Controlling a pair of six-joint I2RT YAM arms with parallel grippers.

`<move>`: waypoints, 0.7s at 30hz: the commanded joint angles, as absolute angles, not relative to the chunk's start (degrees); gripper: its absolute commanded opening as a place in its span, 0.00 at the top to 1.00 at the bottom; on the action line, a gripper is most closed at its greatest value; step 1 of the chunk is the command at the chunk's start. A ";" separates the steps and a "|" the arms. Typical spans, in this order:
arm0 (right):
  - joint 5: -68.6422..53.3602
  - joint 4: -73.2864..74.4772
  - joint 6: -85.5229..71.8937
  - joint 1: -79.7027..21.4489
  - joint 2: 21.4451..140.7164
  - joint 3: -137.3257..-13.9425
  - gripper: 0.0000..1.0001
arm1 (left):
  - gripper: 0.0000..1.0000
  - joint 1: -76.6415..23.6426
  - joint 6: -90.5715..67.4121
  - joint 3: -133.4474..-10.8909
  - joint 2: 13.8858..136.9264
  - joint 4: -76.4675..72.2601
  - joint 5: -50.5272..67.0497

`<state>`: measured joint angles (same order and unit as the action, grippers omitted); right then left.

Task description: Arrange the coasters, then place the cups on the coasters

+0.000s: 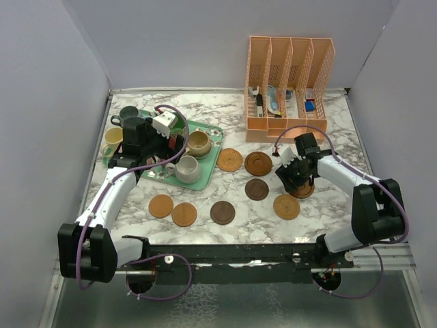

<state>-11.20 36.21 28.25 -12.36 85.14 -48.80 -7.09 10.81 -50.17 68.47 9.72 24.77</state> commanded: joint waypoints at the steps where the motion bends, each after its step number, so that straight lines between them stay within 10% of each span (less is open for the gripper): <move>1: -9.12 38.23 29.82 -11.92 83.65 -47.68 0.42 | 0.01 -6.76 10.36 -49.65 68.51 8.28 26.89; 21: -18.01 37.51 31.00 -11.21 97.59 -56.63 0.54 | 0.01 -6.77 10.42 -49.41 68.38 8.13 26.88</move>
<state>-11.55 42.41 30.33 -11.51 92.38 -53.82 -7.09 10.81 -50.11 68.49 9.50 25.08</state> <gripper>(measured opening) 0.488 0.990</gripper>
